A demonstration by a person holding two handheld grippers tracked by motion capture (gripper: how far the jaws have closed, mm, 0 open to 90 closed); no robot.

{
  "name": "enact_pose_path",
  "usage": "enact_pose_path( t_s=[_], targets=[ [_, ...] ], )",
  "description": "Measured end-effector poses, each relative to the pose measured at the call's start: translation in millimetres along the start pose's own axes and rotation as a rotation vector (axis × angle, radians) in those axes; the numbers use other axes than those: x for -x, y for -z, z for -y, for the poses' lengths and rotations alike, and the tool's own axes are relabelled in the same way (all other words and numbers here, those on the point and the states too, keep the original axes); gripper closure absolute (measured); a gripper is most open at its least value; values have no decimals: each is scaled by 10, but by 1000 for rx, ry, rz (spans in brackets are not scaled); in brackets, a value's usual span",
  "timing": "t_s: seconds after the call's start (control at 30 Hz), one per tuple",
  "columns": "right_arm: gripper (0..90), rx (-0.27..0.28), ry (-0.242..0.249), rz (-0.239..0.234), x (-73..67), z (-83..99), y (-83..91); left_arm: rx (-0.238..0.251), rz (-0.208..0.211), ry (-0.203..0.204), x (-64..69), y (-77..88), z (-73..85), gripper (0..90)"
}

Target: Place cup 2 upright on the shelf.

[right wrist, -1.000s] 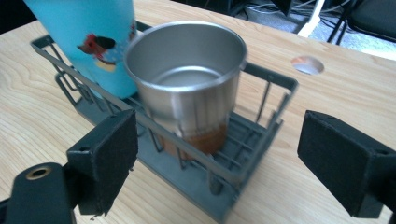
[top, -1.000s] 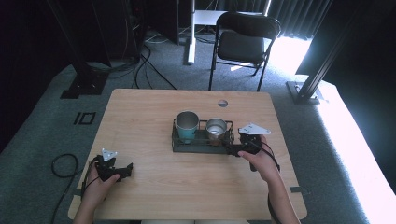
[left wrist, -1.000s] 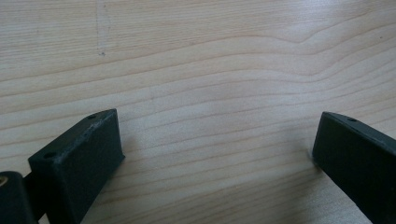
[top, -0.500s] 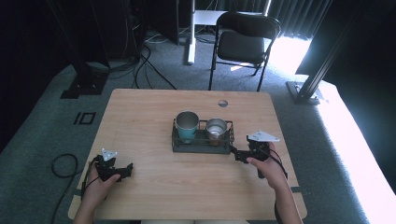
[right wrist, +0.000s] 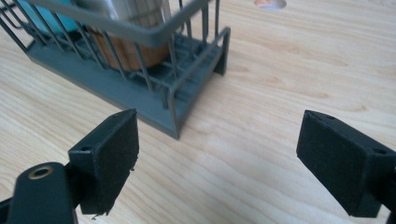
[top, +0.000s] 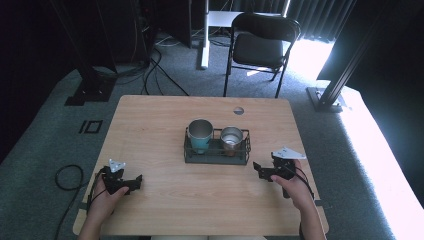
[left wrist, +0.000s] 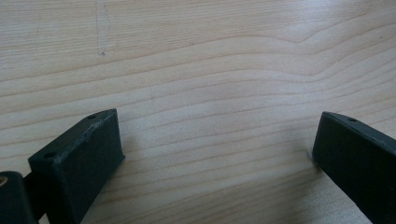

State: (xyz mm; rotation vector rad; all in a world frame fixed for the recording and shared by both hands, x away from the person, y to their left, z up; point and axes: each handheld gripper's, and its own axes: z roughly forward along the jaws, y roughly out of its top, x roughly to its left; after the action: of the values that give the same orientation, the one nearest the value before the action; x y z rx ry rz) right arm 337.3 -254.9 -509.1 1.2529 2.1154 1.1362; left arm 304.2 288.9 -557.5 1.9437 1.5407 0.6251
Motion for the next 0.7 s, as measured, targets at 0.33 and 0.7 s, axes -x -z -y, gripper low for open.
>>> enact_pose_path(
  t_s=[0.33,0.7],
  targets=[
    [127,-28,-1,17,72,180,42,0,0,0,0,0,0,22],
    [125,-71,-14,38,115,369,100,0,0,0,0,0,0,22]
  ],
)
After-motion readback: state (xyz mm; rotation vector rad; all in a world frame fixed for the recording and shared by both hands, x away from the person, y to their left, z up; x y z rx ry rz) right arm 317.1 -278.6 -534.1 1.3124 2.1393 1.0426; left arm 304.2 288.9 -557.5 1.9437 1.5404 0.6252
